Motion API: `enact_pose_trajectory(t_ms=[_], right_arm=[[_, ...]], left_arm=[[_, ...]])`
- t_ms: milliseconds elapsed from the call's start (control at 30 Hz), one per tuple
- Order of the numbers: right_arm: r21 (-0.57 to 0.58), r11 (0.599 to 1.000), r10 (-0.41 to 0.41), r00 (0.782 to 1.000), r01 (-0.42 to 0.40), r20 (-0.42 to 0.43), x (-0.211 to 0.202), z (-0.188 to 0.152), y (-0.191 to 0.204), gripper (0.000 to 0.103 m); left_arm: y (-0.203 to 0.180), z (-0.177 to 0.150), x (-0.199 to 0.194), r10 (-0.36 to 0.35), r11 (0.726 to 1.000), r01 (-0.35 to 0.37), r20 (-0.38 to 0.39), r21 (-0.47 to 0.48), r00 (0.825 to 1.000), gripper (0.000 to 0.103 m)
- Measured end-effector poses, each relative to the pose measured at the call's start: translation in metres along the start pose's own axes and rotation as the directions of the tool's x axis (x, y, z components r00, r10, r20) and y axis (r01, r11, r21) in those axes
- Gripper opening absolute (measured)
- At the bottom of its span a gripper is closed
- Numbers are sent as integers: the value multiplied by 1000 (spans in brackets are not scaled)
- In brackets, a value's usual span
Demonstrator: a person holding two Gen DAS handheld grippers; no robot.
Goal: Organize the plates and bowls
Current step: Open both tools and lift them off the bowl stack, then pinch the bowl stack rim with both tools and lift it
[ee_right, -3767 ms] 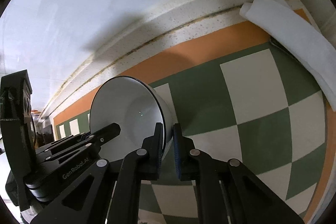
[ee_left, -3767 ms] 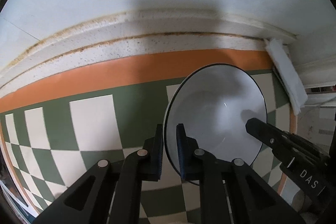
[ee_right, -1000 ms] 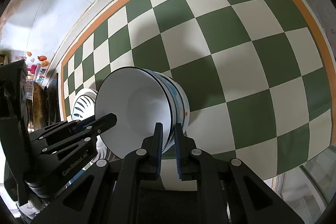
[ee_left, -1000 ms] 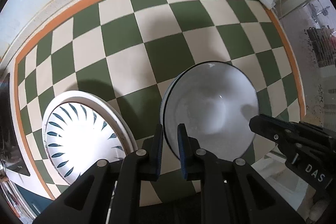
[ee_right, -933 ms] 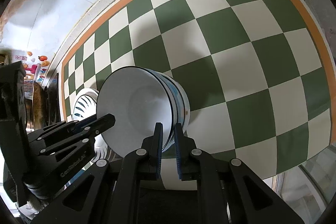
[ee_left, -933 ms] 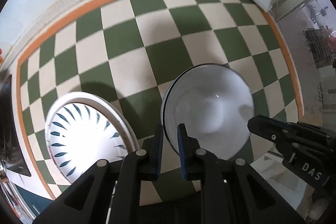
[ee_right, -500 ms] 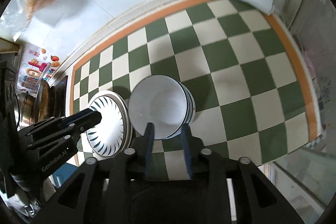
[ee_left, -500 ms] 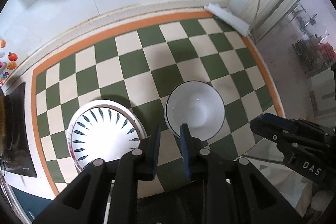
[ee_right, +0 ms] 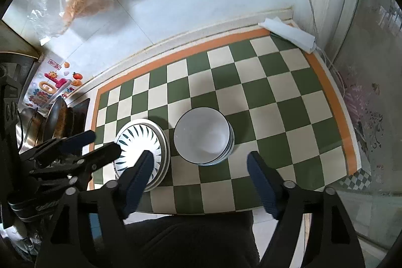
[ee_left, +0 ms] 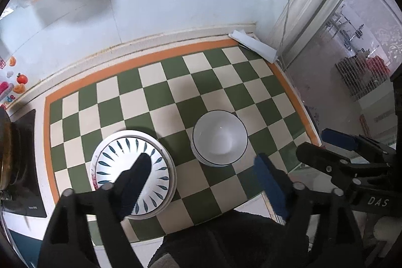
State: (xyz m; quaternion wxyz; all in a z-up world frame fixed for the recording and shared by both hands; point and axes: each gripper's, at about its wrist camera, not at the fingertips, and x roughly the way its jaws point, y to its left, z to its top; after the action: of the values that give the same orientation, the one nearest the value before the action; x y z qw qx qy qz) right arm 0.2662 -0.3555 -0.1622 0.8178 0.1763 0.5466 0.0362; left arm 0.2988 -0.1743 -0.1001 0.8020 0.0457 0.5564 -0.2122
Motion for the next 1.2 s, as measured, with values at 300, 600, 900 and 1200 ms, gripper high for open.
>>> enact_pose_trajectory(t_ms=[300,600,900,1200], right_arm=[[-8,999,-50,999,50,10,-7,-5,0,96],[-7,998,-64,998,64,3,3,-1,-7,98],[93,994,60,997,-54,-58,71,12,-48,99],[327,916,298,940,-232,-168,187,3,-96,99]], left_arm=[[6,-1,-2,-12,1000,12,0,-9,1000,97],[7,7,18,-14,999,13,-31,-31,999,97],[28,32,103,-69,989,47,-161,-140,985,97],[56,43,215,-187,951,73,-370,-300,910,96]])
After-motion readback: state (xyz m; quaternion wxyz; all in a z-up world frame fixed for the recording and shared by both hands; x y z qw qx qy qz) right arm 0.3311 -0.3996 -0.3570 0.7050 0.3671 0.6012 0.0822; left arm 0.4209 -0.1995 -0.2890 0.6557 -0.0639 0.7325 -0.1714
